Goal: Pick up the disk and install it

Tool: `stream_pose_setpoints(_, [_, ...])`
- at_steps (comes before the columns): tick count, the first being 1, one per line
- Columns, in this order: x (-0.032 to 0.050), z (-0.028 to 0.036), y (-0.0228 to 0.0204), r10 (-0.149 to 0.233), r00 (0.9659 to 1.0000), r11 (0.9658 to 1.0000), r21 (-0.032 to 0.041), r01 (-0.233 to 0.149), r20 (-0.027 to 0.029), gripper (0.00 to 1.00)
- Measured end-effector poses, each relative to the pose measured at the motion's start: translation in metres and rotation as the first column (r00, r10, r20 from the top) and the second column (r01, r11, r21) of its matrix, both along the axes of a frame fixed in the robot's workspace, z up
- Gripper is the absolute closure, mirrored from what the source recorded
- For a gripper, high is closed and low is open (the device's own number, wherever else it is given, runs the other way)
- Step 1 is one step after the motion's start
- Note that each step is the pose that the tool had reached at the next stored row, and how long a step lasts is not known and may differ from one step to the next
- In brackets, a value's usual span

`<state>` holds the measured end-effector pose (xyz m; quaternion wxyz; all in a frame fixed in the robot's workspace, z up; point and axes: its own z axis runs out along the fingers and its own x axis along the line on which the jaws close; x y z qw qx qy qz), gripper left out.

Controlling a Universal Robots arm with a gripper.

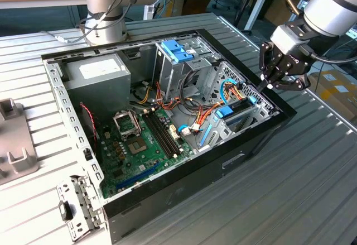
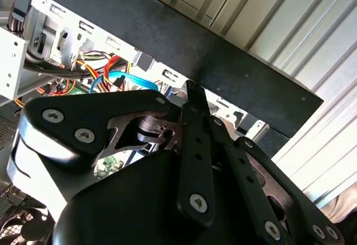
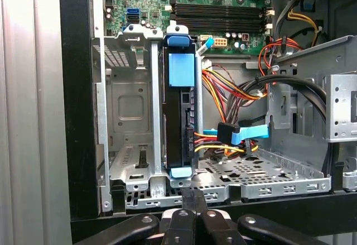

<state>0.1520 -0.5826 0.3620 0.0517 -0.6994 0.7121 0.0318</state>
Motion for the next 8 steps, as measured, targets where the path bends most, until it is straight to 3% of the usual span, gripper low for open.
stream_pose_setpoints(5, [-0.0001,0.0000,0.0000,0.000,1.0000,1.0000,0.0000,0.000,0.0000,0.89])
stream_pose_setpoints(8, [-0.0002,0.0000,0.0000,0.000,1.0000,1.0000,0.0000,0.000,0.0000,0.83])
